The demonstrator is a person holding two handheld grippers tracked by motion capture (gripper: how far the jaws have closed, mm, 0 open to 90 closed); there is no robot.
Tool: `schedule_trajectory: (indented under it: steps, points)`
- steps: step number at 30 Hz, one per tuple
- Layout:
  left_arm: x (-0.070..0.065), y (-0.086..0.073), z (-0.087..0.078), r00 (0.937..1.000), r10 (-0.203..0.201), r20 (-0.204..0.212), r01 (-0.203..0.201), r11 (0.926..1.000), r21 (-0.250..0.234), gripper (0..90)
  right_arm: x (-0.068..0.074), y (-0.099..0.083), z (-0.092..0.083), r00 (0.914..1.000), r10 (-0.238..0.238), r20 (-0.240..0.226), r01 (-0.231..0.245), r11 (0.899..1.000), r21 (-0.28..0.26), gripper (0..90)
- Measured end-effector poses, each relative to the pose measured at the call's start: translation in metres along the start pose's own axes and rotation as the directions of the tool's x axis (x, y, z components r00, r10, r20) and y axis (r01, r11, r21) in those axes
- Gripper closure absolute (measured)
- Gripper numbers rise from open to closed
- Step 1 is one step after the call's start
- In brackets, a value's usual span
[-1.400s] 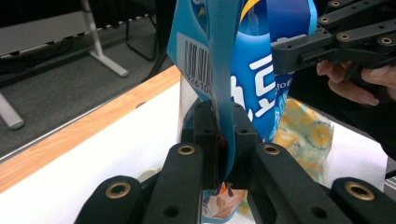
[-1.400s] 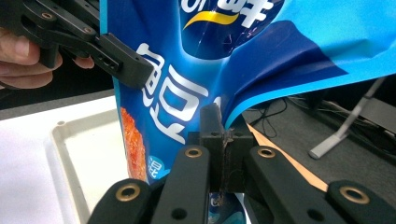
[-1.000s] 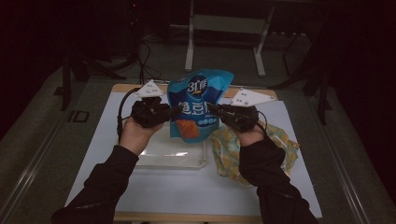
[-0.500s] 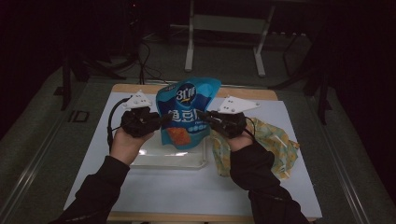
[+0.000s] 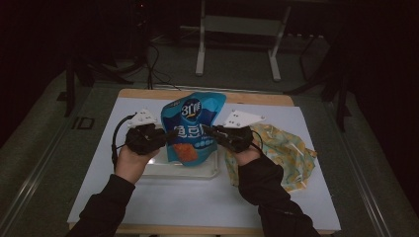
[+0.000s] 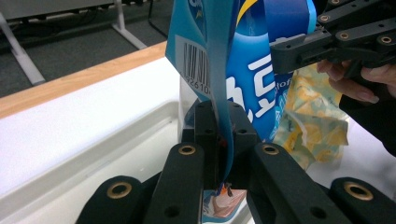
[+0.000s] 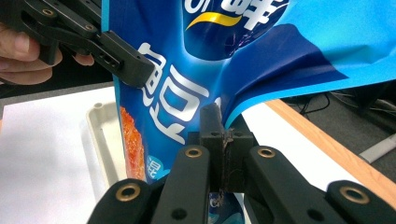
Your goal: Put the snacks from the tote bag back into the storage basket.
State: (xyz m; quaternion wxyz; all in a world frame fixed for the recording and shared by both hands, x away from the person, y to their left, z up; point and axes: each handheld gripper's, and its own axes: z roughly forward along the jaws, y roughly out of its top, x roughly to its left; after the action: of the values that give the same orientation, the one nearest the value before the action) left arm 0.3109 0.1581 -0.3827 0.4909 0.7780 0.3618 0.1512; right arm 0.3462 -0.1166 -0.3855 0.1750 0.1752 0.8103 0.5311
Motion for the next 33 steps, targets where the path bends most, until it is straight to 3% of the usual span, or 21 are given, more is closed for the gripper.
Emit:
schedule_trajectory:
  steps: [17,33]
  points:
    - [0.004,-0.026,0.016,0.9998,-0.018,0.002,0.018,0.9993,0.034,87.1,-0.003,-0.030,0.016,0.9987,0.042,-0.031,-0.041,0.999,0.030,89.3]
    - [0.007,-0.046,0.023,0.9997,-0.021,0.012,0.020,0.9994,0.030,86.9,0.000,-0.043,0.024,0.9986,0.036,-0.040,-0.033,0.998,0.061,89.2]
